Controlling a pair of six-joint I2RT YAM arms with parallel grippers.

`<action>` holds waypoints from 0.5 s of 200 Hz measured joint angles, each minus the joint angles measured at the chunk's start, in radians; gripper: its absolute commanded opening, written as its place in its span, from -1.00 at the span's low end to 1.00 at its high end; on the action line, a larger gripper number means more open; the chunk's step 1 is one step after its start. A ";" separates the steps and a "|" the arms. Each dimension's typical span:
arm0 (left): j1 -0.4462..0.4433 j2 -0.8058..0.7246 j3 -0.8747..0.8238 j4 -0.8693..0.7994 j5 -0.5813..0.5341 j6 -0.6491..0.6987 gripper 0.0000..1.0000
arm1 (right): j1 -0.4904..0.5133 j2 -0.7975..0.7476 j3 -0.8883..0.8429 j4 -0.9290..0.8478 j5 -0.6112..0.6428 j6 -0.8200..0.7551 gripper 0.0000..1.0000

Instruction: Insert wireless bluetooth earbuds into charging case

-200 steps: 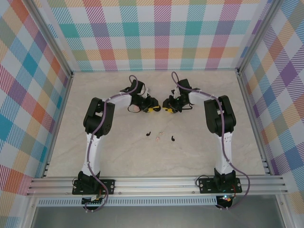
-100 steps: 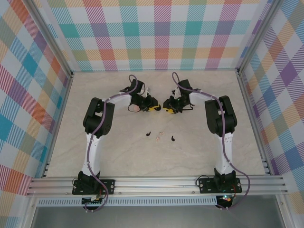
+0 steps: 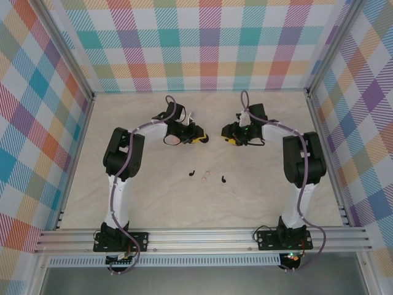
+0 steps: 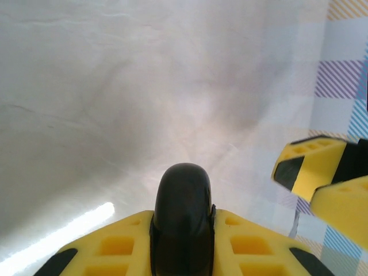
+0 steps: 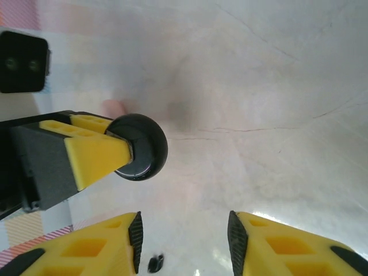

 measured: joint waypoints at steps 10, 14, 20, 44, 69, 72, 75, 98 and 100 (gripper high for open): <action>0.000 -0.040 -0.011 0.000 0.018 0.025 -0.63 | -0.019 -0.058 -0.029 0.012 -0.027 -0.023 0.01; 0.000 -0.057 -0.015 0.000 0.026 0.037 -0.63 | -0.025 -0.080 -0.037 0.014 -0.035 -0.033 0.01; 0.000 -0.085 -0.020 0.000 0.039 0.054 -0.63 | -0.037 -0.118 -0.048 0.014 -0.052 -0.051 0.02; 0.000 -0.209 -0.040 0.011 0.105 0.128 -0.63 | -0.057 -0.247 -0.055 0.013 -0.122 -0.127 0.08; -0.001 -0.325 -0.047 0.011 0.167 0.215 -0.63 | -0.051 -0.353 -0.052 -0.013 -0.213 -0.202 0.17; -0.002 -0.336 -0.047 0.011 0.174 0.224 -0.63 | -0.051 -0.361 -0.051 -0.016 -0.225 -0.209 0.17; -0.002 -0.349 -0.047 0.011 0.182 0.237 -0.63 | -0.050 -0.369 -0.050 -0.021 -0.235 -0.217 0.18; -0.012 -0.412 -0.045 -0.013 0.233 0.314 -0.63 | -0.026 -0.402 -0.022 -0.072 -0.300 -0.275 0.18; -0.014 -0.416 -0.045 -0.017 0.238 0.324 -0.63 | -0.024 -0.402 -0.019 -0.075 -0.302 -0.279 0.18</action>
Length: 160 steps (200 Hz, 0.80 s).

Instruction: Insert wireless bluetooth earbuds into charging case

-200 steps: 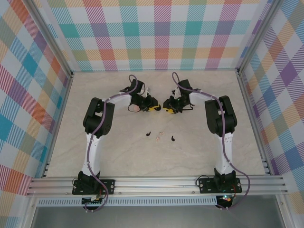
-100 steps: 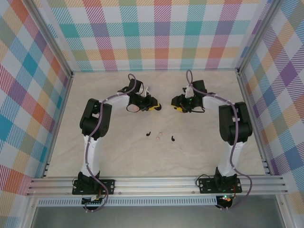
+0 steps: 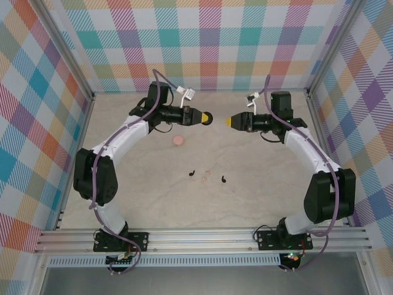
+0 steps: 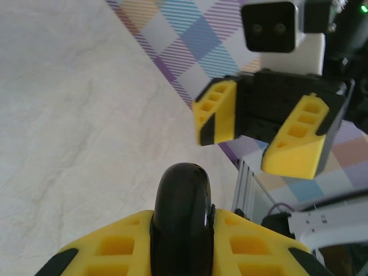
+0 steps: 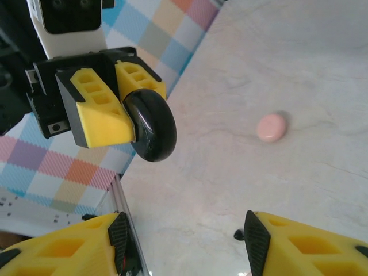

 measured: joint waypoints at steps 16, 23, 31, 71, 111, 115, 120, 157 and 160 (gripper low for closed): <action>-0.019 -0.014 0.009 -0.052 0.030 0.055 -0.63 | 0.029 -0.002 0.027 -0.032 -0.027 -0.038 0.18; -0.030 -0.014 0.017 -0.078 0.040 0.079 -0.64 | 0.040 -0.002 0.035 -0.042 -0.039 -0.049 0.18; -0.043 -0.014 0.024 -0.106 0.050 0.104 -0.64 | 0.051 -0.002 0.043 -0.055 -0.049 -0.063 0.17; -0.074 -0.014 0.056 -0.193 0.085 0.174 -0.66 | 0.085 -0.001 0.095 -0.121 -0.081 -0.119 0.06; -0.077 -0.014 0.060 -0.227 0.095 0.198 -0.66 | 0.092 0.003 0.104 -0.155 -0.105 -0.153 0.04; -0.077 -0.014 0.060 -0.229 0.096 0.199 -0.66 | 0.093 0.003 0.104 -0.160 -0.108 -0.155 0.04; -0.077 -0.014 0.061 -0.232 0.096 0.201 -0.66 | 0.095 0.004 0.104 -0.165 -0.111 -0.159 0.04; -0.078 -0.014 0.071 -0.237 0.101 0.202 -0.66 | 0.106 0.005 0.104 -0.201 -0.118 -0.196 0.04; -0.078 -0.014 0.071 -0.237 0.101 0.202 -0.66 | 0.106 0.005 0.104 -0.203 -0.118 -0.199 0.03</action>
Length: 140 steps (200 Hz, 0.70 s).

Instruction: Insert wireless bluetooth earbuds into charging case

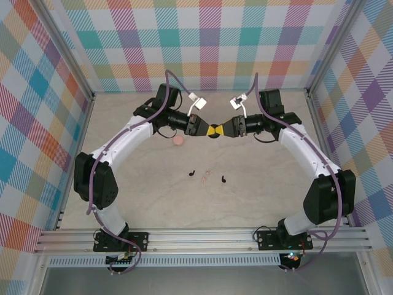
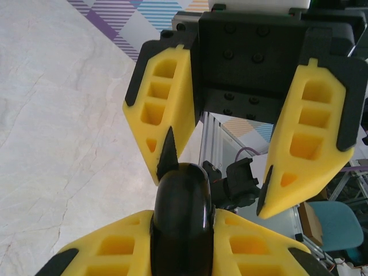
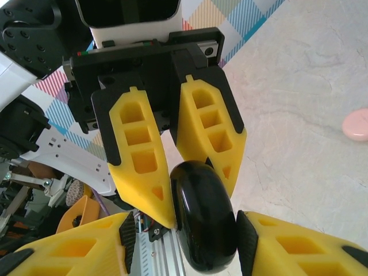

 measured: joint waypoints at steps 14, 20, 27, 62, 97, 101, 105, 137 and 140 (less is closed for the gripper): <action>0.000 -0.002 0.000 0.000 -0.001 0.000 -0.66 | 0.002 0.003 0.000 -0.011 0.000 -0.007 -0.01; 0.000 -0.002 0.000 0.000 -0.001 0.000 -0.66 | 0.003 0.005 0.000 -0.014 0.000 -0.007 -0.04; 0.000 -0.003 0.000 0.000 -0.001 0.000 -0.66 | 0.003 0.009 0.000 -0.016 0.000 -0.008 -0.06; 0.000 -0.004 0.000 0.004 -0.002 0.000 -0.66 | 0.005 0.020 0.002 -0.024 0.000 -0.011 -0.12; -0.001 -0.005 0.000 0.004 -0.005 -0.001 -0.66 | 0.009 0.027 0.014 -0.031 -0.001 -0.018 -0.29; -0.001 -0.005 0.000 0.004 -0.005 -0.001 -0.66 | 0.009 0.027 0.015 -0.033 -0.001 -0.019 -0.32; -0.001 -0.005 0.000 0.004 -0.003 -0.001 -0.66 | 0.009 0.028 0.016 -0.034 0.000 -0.021 -0.33; -0.001 -0.010 0.000 0.003 0.000 -0.010 -0.60 | 0.008 0.029 0.017 -0.034 0.004 -0.024 -0.46; -0.001 -0.011 0.000 0.003 -0.001 -0.011 -0.59 | 0.008 0.029 0.017 -0.032 0.004 -0.023 -0.46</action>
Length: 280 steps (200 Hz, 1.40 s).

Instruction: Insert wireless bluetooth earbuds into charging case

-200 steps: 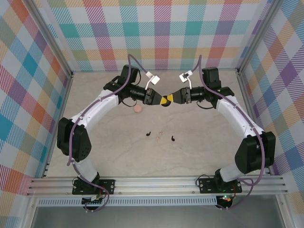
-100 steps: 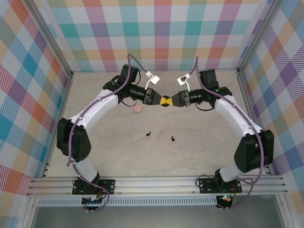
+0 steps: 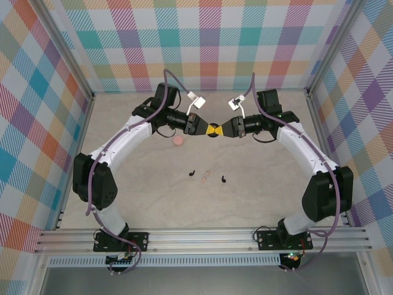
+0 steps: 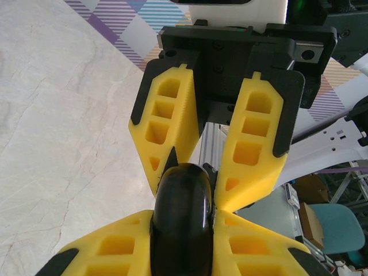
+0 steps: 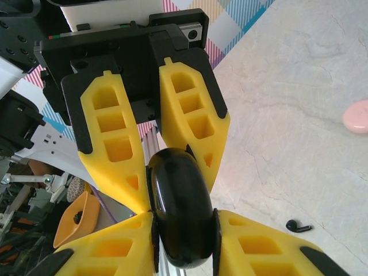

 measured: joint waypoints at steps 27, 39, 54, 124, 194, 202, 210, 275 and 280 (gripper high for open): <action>0.002 -0.005 0.000 0.001 -0.005 -0.004 -0.52 | 0.000 0.000 0.000 0.023 0.000 0.018 -0.50; 0.002 -0.007 0.000 0.003 -0.008 -0.005 -0.49 | 0.000 0.000 0.000 0.034 0.001 0.029 -0.50; 0.003 -0.008 0.000 0.008 -0.011 -0.007 -0.43 | 0.000 -0.002 0.000 0.049 0.005 0.047 -0.51; 0.003 -0.034 -0.013 0.061 -0.035 -0.020 -0.27 | -0.006 -0.016 0.000 0.125 0.014 0.137 -0.52; -0.012 -0.043 -0.074 0.181 -0.047 -0.118 -0.14 | -0.006 -0.016 -0.002 0.210 0.049 0.206 -0.50; -0.013 -0.046 -0.087 0.198 -0.051 -0.136 -0.17 | -0.007 -0.016 -0.003 0.225 0.055 0.213 -0.50; -0.013 -0.050 -0.100 0.217 -0.054 -0.150 -0.19 | -0.007 -0.016 -0.004 0.239 0.060 0.221 -0.50; -0.016 -0.092 -0.150 0.332 -0.098 -0.238 -0.15 | -0.007 -0.034 -0.016 0.287 0.067 0.241 -0.48; -0.016 -0.096 -0.153 0.341 -0.100 -0.245 -0.15 | -0.007 -0.036 -0.016 0.288 0.067 0.242 -0.48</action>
